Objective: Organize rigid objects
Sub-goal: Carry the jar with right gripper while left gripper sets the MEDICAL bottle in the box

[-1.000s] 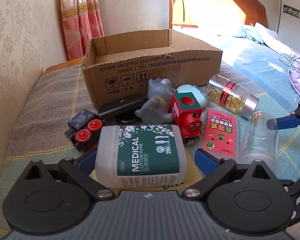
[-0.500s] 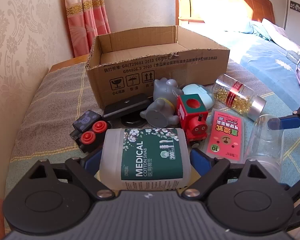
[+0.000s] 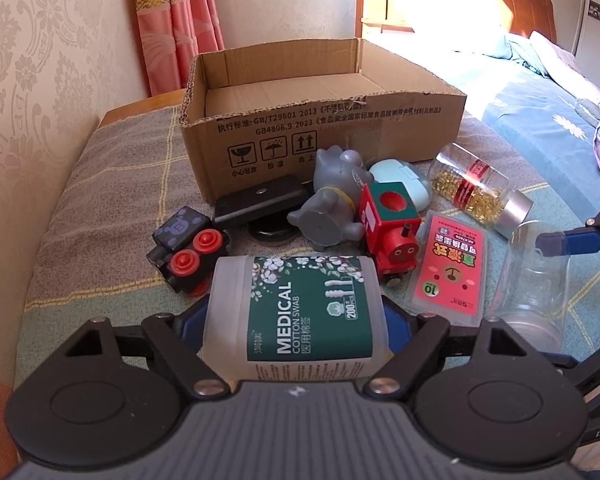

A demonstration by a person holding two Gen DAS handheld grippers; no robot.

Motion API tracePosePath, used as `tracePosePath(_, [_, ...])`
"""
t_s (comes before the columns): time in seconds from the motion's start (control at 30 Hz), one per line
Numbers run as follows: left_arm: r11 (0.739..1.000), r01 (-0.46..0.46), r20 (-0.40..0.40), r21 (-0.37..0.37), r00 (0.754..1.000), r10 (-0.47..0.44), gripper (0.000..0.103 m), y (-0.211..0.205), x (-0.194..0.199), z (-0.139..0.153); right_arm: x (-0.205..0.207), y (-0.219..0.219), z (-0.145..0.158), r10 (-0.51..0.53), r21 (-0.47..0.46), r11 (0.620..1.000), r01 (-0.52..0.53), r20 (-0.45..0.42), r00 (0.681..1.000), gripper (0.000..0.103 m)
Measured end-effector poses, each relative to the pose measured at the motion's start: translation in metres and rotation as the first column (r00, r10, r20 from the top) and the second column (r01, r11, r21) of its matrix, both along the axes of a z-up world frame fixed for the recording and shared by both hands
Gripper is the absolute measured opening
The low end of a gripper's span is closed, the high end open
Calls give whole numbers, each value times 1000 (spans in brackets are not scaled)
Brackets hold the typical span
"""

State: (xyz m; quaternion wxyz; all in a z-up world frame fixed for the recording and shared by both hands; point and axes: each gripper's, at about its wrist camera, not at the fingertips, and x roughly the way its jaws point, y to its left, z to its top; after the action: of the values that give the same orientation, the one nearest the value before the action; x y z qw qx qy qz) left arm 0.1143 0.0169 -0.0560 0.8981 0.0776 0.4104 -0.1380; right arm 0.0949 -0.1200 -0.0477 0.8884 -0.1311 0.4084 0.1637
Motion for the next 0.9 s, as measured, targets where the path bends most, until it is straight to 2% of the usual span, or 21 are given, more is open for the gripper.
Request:
tracePosePath(0.2, [1000, 5, 6, -17, 1000, -5, 83, 3, -4, 25, 4, -7, 19, 11, 35, 999, -11, 1, 1000, 98])
tracePosePath(0.4, [1000, 27, 109, -15, 994, -25, 83, -5, 9, 68, 20, -15, 49, 7, 58, 998, -10, 55, 998, 98])
tracePosePath(0.63, [1000, 10, 165, -28, 986, -6, 83, -19, 66, 97, 46, -21, 84, -4, 71, 997, -7, 153, 988, 98])
tracePosePath(0.9, [1000, -8, 134, -6, 991, 8, 83, -34, 145, 94, 75, -32, 99, -26, 80, 997, 11, 188, 982, 98])
